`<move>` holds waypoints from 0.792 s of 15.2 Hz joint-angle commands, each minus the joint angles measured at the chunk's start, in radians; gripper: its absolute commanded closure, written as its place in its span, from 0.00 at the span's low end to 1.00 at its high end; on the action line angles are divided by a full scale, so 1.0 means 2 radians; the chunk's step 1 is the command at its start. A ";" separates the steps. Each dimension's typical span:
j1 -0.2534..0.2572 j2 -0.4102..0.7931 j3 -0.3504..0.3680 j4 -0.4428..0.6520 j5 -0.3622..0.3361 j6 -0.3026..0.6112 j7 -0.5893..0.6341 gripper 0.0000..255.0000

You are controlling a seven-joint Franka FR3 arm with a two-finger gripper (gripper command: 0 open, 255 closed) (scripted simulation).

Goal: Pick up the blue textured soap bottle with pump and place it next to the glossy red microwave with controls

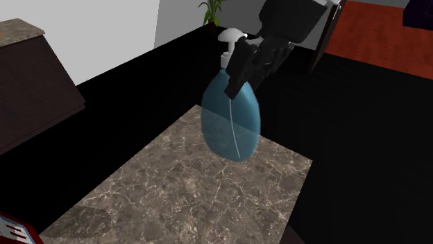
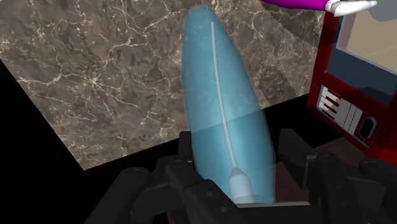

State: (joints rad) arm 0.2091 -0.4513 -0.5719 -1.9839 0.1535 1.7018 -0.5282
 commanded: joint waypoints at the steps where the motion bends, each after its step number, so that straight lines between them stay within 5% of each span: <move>1: 0.002 0.004 0.000 0.018 0.002 -0.014 0.003 1.00; 12: 0.012 0.031 -0.006 0.116 0.013 -0.086 0.016 1.00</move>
State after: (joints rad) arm 0.2329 -0.3908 -0.5843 -1.7661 0.1786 1.5424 -0.5001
